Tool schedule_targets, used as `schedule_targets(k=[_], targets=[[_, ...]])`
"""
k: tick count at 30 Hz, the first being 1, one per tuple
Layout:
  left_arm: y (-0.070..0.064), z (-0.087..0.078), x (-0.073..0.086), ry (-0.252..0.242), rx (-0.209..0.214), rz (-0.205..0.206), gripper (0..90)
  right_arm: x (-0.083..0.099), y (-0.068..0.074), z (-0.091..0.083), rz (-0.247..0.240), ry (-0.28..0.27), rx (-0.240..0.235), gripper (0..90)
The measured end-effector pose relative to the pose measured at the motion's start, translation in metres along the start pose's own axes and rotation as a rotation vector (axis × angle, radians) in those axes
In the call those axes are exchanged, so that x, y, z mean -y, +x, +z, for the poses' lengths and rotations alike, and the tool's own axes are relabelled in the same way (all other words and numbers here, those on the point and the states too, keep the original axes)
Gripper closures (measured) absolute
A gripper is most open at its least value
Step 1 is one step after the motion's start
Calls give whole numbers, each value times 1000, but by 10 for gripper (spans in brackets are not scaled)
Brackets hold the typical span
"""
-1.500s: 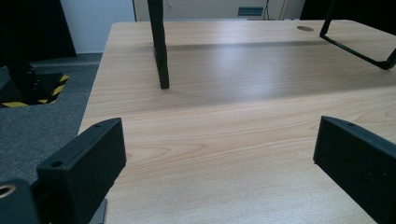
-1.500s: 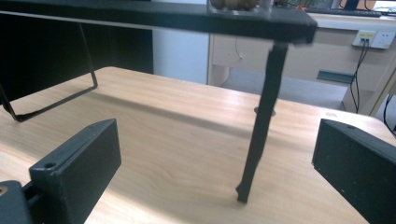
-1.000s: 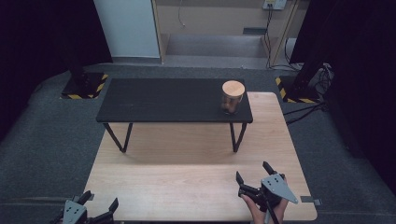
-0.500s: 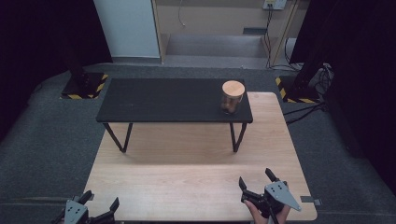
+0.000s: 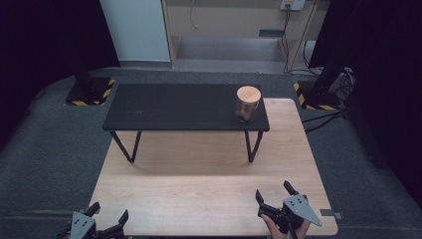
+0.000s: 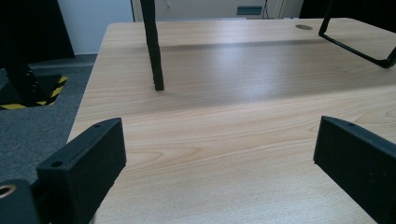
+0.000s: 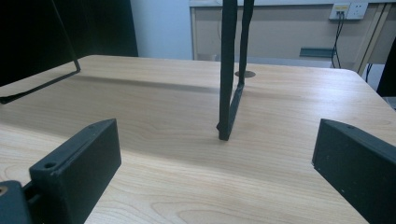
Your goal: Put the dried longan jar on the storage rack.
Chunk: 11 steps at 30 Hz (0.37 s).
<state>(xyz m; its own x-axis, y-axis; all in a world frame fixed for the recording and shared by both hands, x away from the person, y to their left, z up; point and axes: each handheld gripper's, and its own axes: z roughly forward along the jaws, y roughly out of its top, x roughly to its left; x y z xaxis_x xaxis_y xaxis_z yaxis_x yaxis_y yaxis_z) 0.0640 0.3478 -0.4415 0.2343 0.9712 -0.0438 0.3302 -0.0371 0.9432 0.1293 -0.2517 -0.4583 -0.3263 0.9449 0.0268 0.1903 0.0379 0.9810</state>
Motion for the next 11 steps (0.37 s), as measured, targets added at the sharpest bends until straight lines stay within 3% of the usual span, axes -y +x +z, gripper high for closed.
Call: schedule_targets(k=[11], targets=[[2, -3, -3, -27, 0, 8, 10, 3, 5, -8, 25, -11, -4, 7]])
